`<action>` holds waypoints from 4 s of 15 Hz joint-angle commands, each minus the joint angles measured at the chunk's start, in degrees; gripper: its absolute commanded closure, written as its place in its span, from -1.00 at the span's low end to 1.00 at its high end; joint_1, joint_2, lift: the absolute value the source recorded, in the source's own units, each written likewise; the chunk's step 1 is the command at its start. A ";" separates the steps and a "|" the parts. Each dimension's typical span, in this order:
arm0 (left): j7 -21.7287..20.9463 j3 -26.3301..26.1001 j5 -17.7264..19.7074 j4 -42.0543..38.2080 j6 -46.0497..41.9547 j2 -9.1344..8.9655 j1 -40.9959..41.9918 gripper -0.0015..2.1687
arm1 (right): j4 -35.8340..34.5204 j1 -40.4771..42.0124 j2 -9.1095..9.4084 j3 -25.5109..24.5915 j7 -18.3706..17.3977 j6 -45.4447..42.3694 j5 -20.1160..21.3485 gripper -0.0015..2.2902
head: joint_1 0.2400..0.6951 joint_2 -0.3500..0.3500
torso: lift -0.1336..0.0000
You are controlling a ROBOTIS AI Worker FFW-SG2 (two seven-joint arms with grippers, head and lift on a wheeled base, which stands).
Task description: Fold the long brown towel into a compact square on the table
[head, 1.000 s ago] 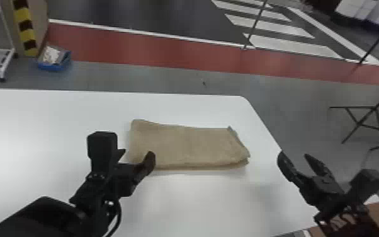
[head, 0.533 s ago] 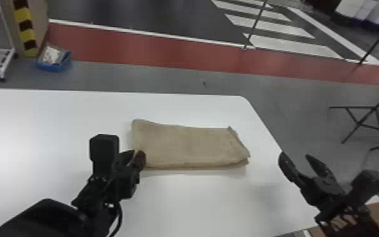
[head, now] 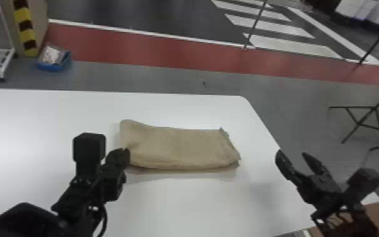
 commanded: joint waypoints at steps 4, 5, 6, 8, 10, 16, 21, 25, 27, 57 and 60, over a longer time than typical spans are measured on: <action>0.08 8.44 -3.19 -9.47 2.31 5.09 7.79 0.32 | 1.10 -1.81 0.00 2.53 -0.17 0.02 0.77 -0.93 | 1.00 -1.00 | -0.91; -0.01 10.38 -3.19 -10.08 2.31 5.52 8.67 0.32 | 1.10 -2.07 0.00 3.06 -0.26 0.02 0.94 -0.93 | 1.00 -1.00 | -0.91; -0.19 11.52 -3.01 -10.52 2.31 5.79 9.28 0.32 | 1.02 -2.34 0.00 3.50 -0.26 0.20 1.03 -0.93 | 1.00 -1.00 | -0.91; -0.72 14.51 -2.75 -11.84 2.31 6.40 11.66 0.32 | 0.84 -2.51 0.09 4.02 -0.44 0.55 1.30 -0.93 | 1.00 -1.00 | -0.91; -1.07 15.74 -2.84 -13.77 2.31 6.76 13.94 0.32 | 0.67 -2.51 0.09 4.46 -0.61 0.72 1.47 -0.93 | 1.00 -1.00 | -0.91; -1.51 15.91 -3.28 -16.59 2.13 7.90 16.23 0.00 | -0.74 -2.60 0.09 6.31 -1.32 2.31 1.65 -0.93 | 1.00 -0.99 | -0.91; -1.42 18.46 -6.27 -23.18 0.90 8.60 19.30 -0.97 | -2.76 -3.48 0.79 8.51 -1.67 6.70 1.82 -0.93 | 1.00 -0.92 | -0.91; -1.68 17.14 -6.27 -20.10 0.90 8.34 13.94 -0.79 | -2.85 -7.35 0.97 13.52 -3.16 13.91 2.35 -0.92 | 1.00 -0.75 | -0.91; -4.32 15.47 -6.35 -17.64 1.78 8.34 11.13 -0.49 | -3.55 -9.89 0.97 16.07 -3.16 20.76 2.44 -0.88 | 1.00 -0.67 | -0.91; -9.59 11.34 -10.05 -7.71 8.99 8.51 6.82 0.33 | -2.15 -26.07 1.32 30.39 -6.24 55.92 13.25 -0.67 | 1.00 -0.28 | -0.91; -9.59 11.34 -10.05 -7.89 9.34 8.60 6.91 0.33 | -1.62 -26.86 1.32 31.09 -6.24 56.62 13.43 -0.58 | 1.00 -0.27 | -0.91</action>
